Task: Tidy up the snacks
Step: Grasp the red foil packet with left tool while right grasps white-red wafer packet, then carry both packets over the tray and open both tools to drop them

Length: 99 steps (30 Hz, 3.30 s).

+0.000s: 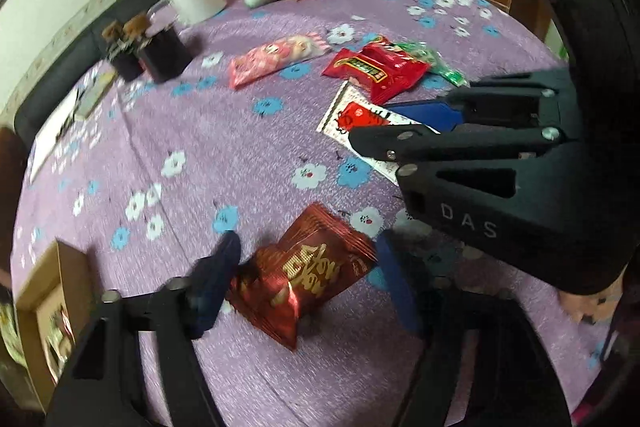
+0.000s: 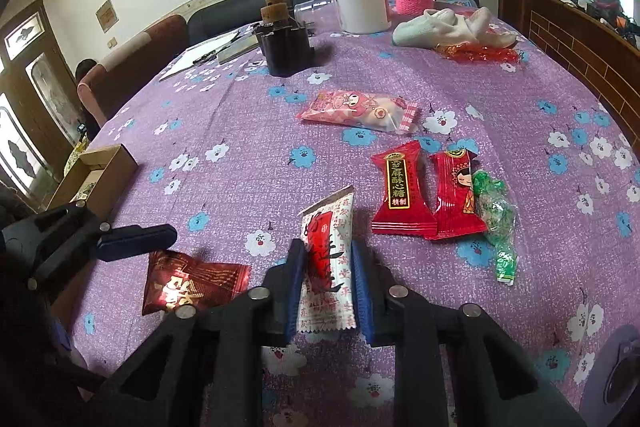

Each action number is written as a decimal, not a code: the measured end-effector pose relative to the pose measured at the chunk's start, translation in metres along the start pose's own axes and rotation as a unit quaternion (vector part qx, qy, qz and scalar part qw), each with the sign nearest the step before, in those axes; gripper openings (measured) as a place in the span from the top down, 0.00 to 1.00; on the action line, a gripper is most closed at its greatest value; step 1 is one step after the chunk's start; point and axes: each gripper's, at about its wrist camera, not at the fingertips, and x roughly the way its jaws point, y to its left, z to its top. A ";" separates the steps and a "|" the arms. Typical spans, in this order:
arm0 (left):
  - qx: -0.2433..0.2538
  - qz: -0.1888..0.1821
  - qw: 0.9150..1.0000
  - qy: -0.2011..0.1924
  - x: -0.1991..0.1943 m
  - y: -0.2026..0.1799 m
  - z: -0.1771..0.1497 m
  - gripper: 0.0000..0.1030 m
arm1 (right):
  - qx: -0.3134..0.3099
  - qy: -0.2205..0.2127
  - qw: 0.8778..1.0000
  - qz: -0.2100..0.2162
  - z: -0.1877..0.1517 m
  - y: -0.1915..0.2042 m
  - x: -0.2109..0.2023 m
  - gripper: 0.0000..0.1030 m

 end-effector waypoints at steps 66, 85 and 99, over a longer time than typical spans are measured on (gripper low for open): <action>-0.355 0.057 0.925 -0.122 -0.137 0.130 -0.156 0.65 | -0.111 -0.027 0.989 0.096 0.007 0.153 -0.059 0.88; -0.462 0.046 0.883 -0.068 -0.105 0.197 -0.223 0.64 | -0.165 0.103 0.967 0.164 0.042 0.321 0.076 0.89; -0.480 0.037 0.870 -0.109 -0.137 0.189 -0.217 0.43 | -0.162 0.063 0.970 0.172 0.055 0.320 0.065 0.85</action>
